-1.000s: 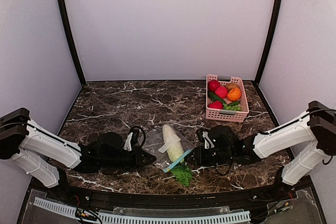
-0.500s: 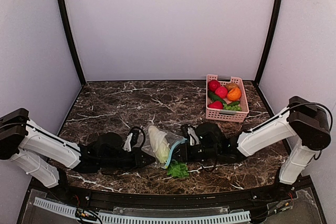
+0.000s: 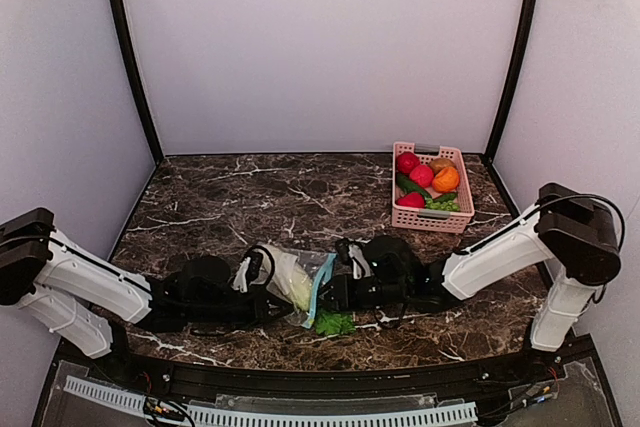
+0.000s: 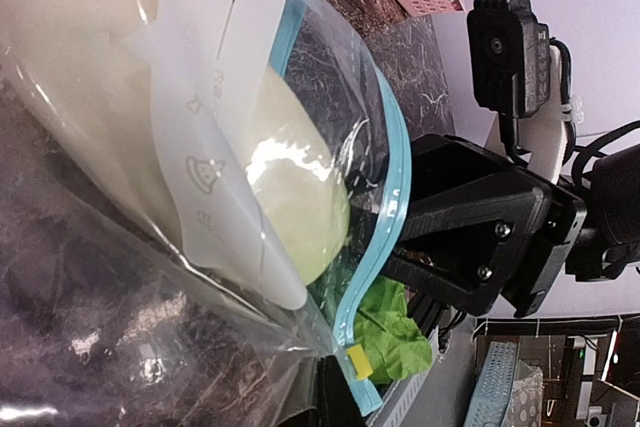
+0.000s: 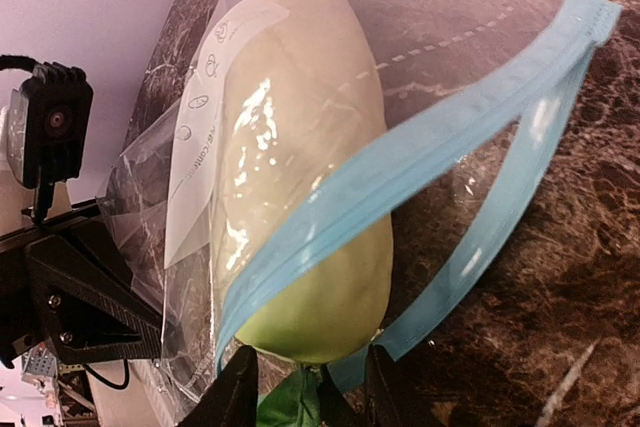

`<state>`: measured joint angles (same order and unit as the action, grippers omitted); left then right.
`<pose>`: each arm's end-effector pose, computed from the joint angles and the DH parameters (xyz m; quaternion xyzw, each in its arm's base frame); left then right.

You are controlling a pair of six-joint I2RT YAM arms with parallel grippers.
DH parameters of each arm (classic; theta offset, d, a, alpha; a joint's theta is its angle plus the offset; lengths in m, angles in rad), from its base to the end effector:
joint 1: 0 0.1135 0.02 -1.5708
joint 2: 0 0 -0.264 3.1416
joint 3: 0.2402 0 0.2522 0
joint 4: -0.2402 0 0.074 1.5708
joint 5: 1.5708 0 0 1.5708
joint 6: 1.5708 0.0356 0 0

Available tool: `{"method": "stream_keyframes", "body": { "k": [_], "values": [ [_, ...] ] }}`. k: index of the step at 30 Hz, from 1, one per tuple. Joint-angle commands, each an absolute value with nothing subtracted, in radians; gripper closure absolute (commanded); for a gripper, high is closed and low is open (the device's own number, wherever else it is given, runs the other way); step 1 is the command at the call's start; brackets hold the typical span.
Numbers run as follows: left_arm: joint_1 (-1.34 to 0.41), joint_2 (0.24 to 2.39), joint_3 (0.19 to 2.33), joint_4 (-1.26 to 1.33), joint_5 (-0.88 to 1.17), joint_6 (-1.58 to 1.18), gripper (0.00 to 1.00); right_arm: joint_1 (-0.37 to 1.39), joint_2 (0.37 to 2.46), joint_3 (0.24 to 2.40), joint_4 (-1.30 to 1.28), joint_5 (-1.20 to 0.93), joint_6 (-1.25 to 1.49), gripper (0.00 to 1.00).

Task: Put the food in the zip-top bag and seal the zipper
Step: Adjust the fake vegetable in the zipper food storage bag, then pick up the zipper food storage bag from the center of the board.

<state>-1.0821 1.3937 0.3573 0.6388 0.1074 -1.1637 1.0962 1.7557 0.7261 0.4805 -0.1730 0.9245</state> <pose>0.1143 -0.2232 0.1508 -0.0042 0.8321 -0.5176 0.1991 0.1496 0.3045 0.1370 -0.1166 0.8622 0.4526 0.1951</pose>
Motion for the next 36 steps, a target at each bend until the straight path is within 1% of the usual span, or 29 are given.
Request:
{"method": "stream_keyframes", "body": {
  "k": [1,6,7,10,12,14,20,25,32,36],
  "values": [
    [-1.087,1.320,0.305,0.615,0.057,-1.169,0.99,1.106,1.633,0.667,0.413,-0.086,0.933,0.59],
    [-1.086,1.261,0.298,0.537,0.040,-1.154,0.99,1.102,1.510,0.570,0.368,-0.030,0.956,0.45],
    [-1.086,1.258,0.300,0.533,0.041,-1.152,0.99,1.099,1.495,0.561,0.365,-0.029,0.955,0.42],
    [-1.087,1.258,0.304,0.524,0.043,-1.147,0.99,1.092,1.483,0.569,0.346,-0.038,0.941,0.35],
    [-1.086,1.265,0.307,0.528,0.047,-1.147,0.99,1.083,1.491,0.575,0.352,-0.048,0.944,0.33],
    [-1.087,1.272,0.309,0.536,0.052,-1.148,0.99,1.068,1.503,0.579,0.378,-0.060,0.950,0.32],
    [-1.087,1.280,0.309,0.534,0.052,-1.150,0.99,1.038,1.569,0.631,0.427,-0.122,0.962,0.34],
    [-1.087,1.280,0.313,0.513,0.048,-1.144,0.99,1.038,1.647,0.694,0.447,-0.164,0.962,0.40],
    [-1.087,1.280,0.308,0.502,0.044,-1.142,0.99,1.036,1.726,0.762,0.481,-0.215,0.964,0.46],
    [-1.087,1.278,0.312,0.488,0.044,-1.138,0.99,1.036,1.769,0.791,0.497,-0.244,0.978,0.53]
  ]
}}
